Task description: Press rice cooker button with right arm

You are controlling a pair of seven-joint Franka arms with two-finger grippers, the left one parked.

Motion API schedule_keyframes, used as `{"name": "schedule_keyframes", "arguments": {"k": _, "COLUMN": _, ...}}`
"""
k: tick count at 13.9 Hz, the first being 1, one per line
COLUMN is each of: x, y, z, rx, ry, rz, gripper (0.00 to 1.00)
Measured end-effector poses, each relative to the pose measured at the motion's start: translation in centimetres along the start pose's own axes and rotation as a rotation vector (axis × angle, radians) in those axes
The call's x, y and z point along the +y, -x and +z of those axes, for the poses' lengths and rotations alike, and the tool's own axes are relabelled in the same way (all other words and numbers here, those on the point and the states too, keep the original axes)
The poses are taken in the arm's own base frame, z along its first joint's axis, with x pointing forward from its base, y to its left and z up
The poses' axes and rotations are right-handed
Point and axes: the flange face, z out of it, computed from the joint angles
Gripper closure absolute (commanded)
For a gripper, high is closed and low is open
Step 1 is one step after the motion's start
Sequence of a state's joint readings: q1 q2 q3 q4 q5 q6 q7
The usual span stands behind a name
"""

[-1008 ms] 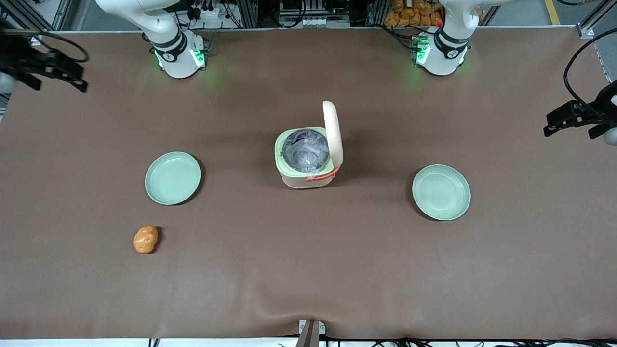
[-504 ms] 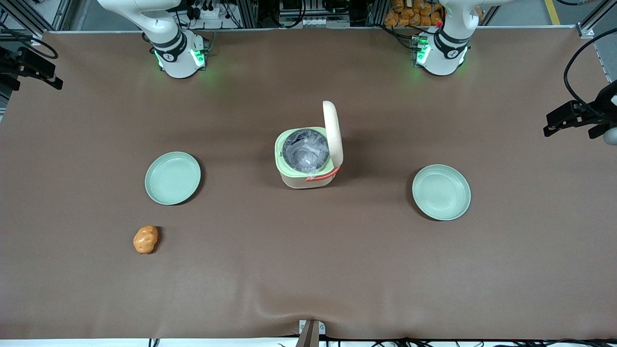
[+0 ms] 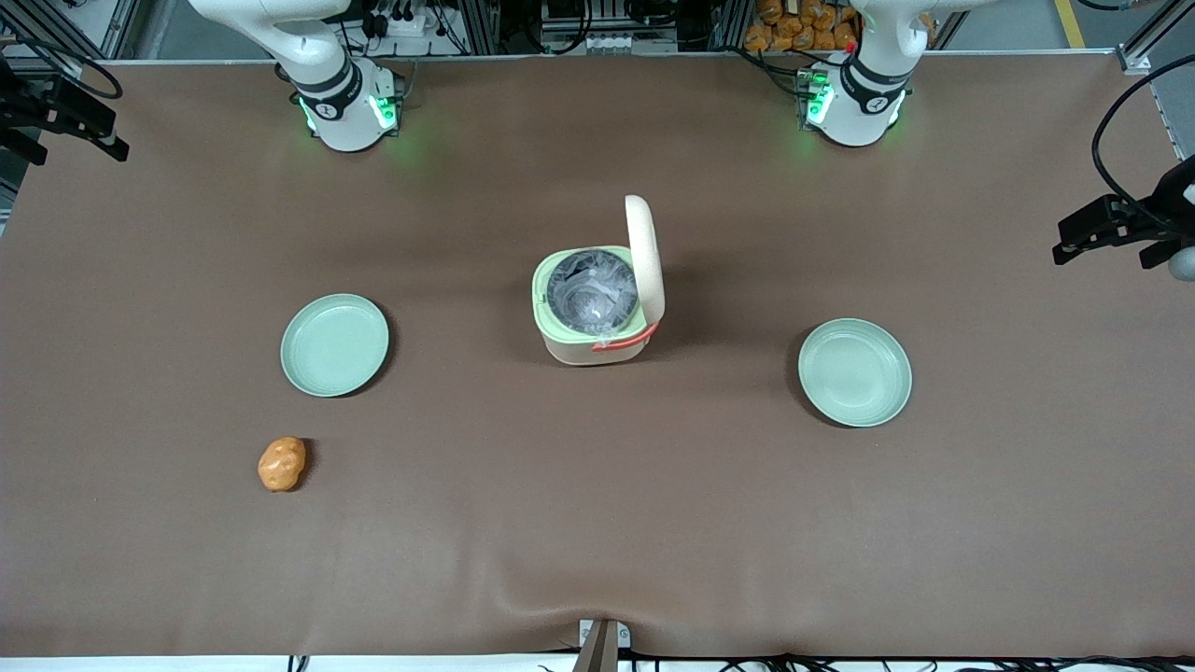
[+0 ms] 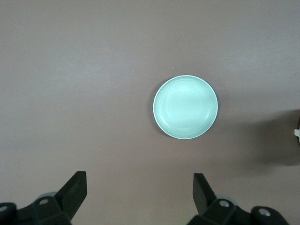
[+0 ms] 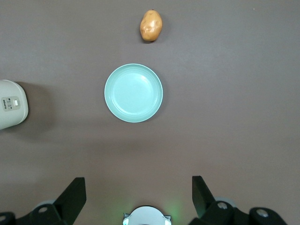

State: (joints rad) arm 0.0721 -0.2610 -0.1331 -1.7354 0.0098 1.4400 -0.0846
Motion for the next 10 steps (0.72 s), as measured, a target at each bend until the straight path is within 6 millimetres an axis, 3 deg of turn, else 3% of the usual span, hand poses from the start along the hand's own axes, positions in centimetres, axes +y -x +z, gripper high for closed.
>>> {"name": "schedule_keyframes", "arguments": {"k": 6, "x": 0.0, "y": 0.1, "z": 0.0, "rx": -0.004, "ry": 0.003, "rz": -0.039, "gripper": 0.00}}
{"name": "schedule_keyframes", "arguments": {"k": 10, "x": 0.0, "y": 0.2, "z": -1.3, "rx": 0.023, "ry": 0.009, "rz": -0.039, "gripper": 0.00}}
